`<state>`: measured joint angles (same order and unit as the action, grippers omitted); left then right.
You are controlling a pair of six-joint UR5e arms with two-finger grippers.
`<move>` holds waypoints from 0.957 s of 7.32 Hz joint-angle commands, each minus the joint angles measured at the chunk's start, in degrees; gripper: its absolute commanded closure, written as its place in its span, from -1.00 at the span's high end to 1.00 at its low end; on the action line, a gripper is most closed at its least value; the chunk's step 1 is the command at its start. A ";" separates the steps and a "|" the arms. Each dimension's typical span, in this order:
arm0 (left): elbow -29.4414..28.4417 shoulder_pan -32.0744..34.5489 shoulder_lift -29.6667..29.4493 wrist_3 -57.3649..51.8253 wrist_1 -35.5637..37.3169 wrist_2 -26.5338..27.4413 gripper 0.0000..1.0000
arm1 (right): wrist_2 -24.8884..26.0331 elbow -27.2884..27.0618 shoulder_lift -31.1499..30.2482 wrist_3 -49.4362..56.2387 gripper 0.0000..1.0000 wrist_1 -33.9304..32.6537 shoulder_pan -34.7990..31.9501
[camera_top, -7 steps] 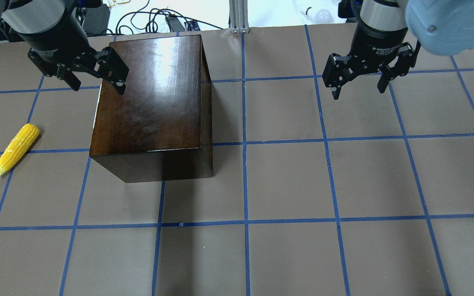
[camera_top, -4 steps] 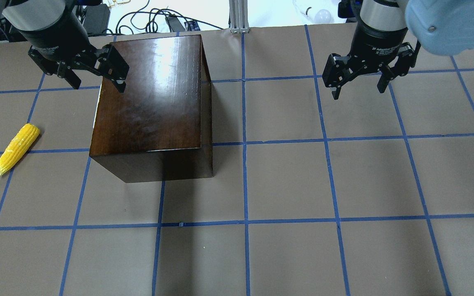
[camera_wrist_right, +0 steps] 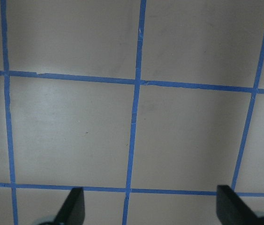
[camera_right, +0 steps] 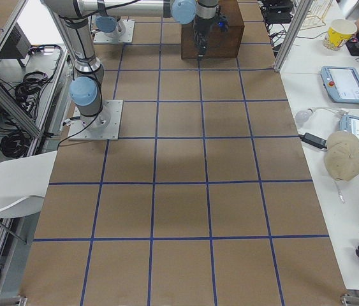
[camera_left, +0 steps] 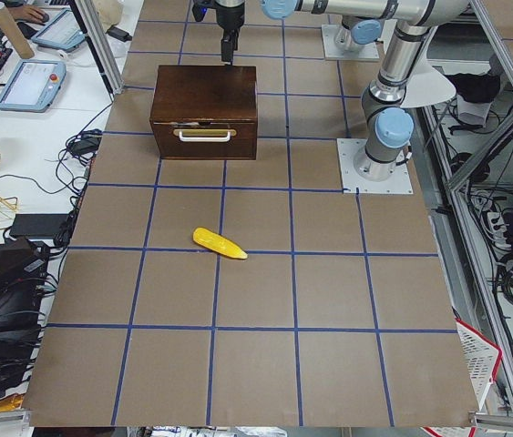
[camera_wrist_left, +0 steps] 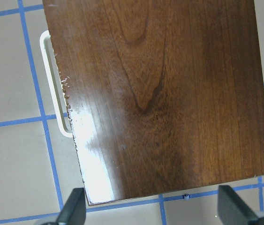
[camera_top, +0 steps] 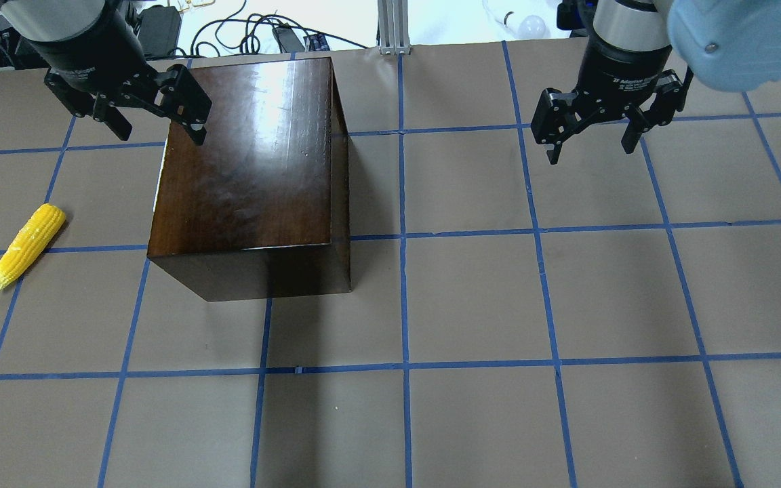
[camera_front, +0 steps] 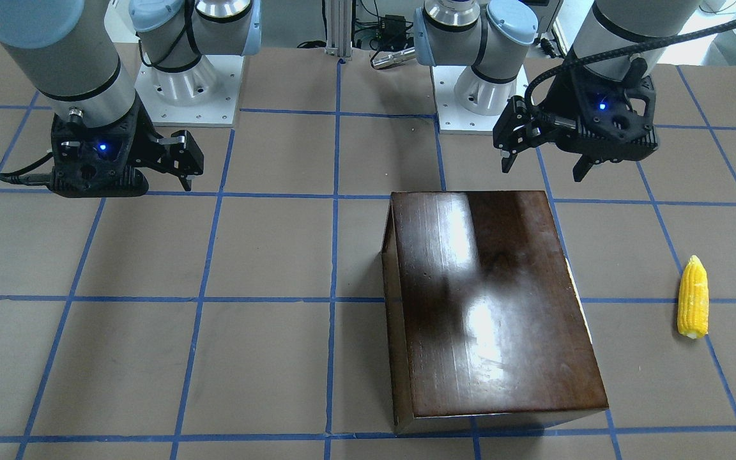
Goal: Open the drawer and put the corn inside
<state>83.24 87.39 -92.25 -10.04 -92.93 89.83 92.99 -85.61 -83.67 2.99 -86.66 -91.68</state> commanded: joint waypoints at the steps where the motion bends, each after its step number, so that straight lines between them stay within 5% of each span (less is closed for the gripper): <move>1: -0.35 -0.55 -0.47 -0.93 0.64 -0.01 1.00 | 0.00 0.00 -0.08 0.00 1.00 0.00 0.01; 3: -1.06 -1.78 -1.26 -1.64 0.65 0.00 1.00 | 0.00 0.00 0.00 0.00 1.00 0.00 0.01; 7: -0.45 -16.34 -6.26 -11.83 0.56 -4.90 1.00 | 0.00 0.00 0.00 0.00 1.00 0.00 0.01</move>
<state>82.39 75.55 -97.03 -19.27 -92.34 87.29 92.99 -85.61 -83.72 2.99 -86.66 -91.69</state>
